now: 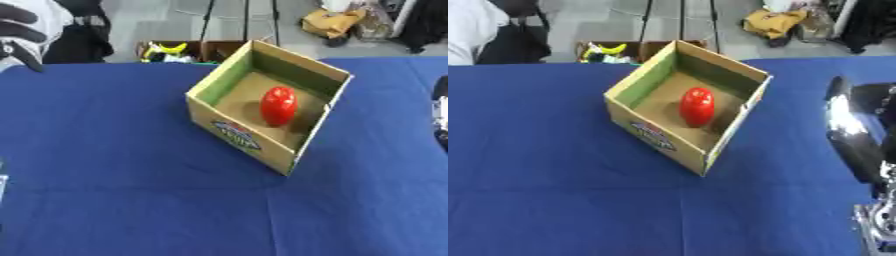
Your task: Pick up objects on the table and place them in the box.
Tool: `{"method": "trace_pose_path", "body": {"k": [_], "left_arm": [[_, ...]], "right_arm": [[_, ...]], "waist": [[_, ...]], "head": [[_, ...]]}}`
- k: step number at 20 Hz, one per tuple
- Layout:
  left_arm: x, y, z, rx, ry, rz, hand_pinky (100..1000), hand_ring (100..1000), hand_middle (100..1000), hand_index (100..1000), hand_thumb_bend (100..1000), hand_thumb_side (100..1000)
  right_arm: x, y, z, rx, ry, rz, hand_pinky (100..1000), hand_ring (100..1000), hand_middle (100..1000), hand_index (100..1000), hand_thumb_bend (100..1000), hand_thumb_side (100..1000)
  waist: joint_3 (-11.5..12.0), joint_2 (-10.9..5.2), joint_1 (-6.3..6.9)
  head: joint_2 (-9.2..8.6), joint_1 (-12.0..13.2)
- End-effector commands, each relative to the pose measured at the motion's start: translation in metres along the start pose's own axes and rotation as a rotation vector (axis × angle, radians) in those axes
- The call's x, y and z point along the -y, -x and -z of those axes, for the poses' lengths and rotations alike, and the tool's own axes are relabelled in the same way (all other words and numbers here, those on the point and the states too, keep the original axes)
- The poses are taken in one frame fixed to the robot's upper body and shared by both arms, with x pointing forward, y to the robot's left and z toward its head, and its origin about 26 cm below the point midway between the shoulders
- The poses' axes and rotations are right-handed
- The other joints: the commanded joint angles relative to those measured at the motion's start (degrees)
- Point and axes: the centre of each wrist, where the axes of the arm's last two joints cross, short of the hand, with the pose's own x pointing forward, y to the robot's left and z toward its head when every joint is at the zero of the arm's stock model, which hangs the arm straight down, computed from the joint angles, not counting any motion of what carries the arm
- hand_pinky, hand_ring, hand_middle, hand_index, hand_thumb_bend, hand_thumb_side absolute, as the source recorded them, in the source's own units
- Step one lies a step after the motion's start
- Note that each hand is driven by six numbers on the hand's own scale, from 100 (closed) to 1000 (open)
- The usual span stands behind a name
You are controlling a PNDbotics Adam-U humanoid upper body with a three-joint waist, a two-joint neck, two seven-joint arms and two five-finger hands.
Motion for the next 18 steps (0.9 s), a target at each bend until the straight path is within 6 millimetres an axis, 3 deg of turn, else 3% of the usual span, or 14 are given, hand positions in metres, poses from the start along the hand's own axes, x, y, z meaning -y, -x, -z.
{"method": "trace_pose_path", "body": {"k": [1,4,10,18], "left_arm": [[-0.003,-0.001,-0.006,-0.008,-0.017,-0.065,371,579,589,855,100,996],[-0.003,0.004,-0.019,-0.056,-0.013,-0.117,312,533,563,828,100,1000],[0.001,0.01,-0.037,-0.104,0.047,-0.19,310,524,558,825,100,1000],[0.0,0.013,-0.046,-0.125,0.094,-0.198,321,530,563,813,100,1000]], "right_arm": [[0.003,-0.007,0.005,0.034,0.023,-0.005,590,486,414,527,277,448],[0.003,-0.007,0.005,0.035,0.026,-0.006,590,486,415,528,277,450],[0.002,-0.008,0.006,0.043,0.025,-0.005,590,487,417,529,277,451],[0.003,-0.008,0.007,0.044,0.028,-0.008,590,486,419,529,279,451]], "waist": [[0.31,-0.98,-0.21],[0.68,-1.03,-0.42],[0.62,-0.87,-0.62],[0.56,-0.7,-0.5]], "head": [[-0.51,0.01],[-0.54,-0.08],[-0.69,0.39],[-1.34,1.32]]}}
